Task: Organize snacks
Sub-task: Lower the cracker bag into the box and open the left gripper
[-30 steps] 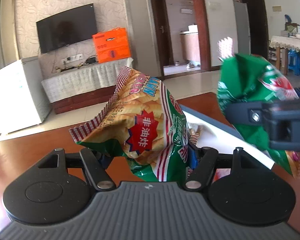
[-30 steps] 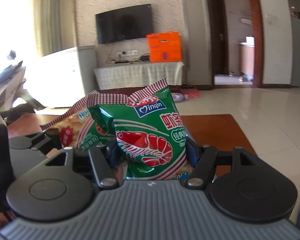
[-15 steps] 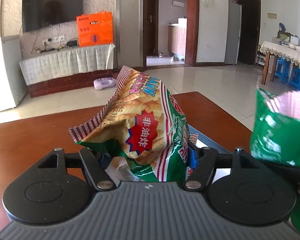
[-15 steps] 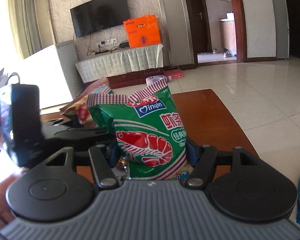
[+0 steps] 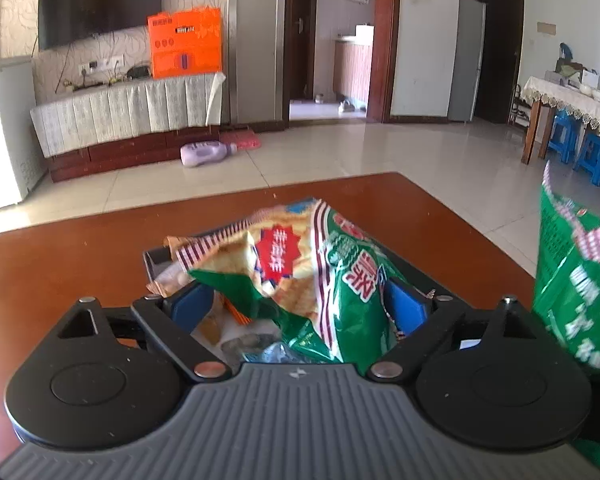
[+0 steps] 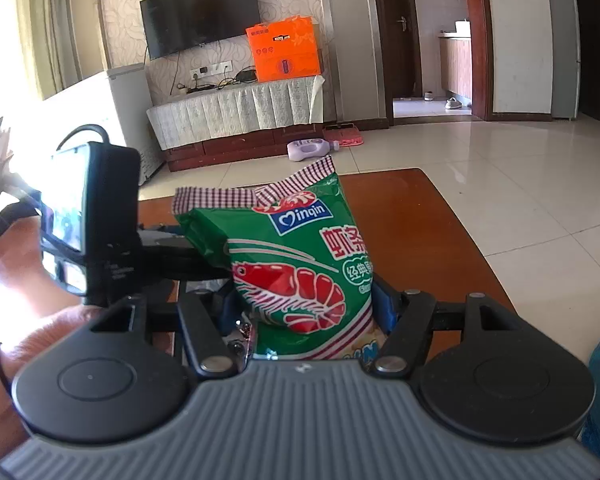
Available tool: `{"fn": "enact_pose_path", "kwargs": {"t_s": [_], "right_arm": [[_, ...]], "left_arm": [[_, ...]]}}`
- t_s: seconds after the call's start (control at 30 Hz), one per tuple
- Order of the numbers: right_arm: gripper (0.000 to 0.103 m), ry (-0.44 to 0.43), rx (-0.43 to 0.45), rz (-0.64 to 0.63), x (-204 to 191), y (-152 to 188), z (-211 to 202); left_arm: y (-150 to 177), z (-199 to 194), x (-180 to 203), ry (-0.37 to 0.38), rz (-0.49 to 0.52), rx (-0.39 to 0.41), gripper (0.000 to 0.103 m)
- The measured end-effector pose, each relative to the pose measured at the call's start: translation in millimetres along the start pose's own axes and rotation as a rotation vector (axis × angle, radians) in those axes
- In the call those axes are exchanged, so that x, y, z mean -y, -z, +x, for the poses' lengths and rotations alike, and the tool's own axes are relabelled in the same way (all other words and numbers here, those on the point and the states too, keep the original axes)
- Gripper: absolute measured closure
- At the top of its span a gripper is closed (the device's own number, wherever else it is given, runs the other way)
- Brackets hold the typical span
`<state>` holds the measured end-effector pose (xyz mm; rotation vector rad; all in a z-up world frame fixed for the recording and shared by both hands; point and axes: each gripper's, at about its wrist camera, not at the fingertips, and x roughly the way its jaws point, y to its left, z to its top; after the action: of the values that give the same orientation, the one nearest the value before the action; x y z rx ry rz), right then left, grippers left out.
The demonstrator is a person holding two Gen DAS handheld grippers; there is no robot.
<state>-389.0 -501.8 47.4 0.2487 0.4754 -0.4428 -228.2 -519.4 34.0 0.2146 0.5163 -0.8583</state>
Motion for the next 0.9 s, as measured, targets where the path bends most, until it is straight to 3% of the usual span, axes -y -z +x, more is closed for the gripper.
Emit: {"fn": "enact_pose_path", "kwargs": {"t_s": [0.3,0.47,0.67,0.8,0.9], "right_arm": [[0.036,0.002,-0.005,-0.006,-10,-1,21],[0.036,0.052,-0.055,-0.063,-19,4,44],[0.035,0.076,-0.125,-0.156,-32,13,62],[0.035,0.059,-0.118,-0.186,-40,13,52],[0.034,0.051,-0.090,-0.170,-37,10,35]], "left_arm": [[-2,-37,-35,-0.088,0.002,0.084,0.003],[-2,-53,-55,-0.101,-0.017,0.098,0.002],[8,-82,-42,-0.046,0.044,0.168,0.000],[8,-80,-30,-0.086,0.080,0.124,0.000],[13,-82,-26,-0.083,0.087,0.135,0.000]]}}
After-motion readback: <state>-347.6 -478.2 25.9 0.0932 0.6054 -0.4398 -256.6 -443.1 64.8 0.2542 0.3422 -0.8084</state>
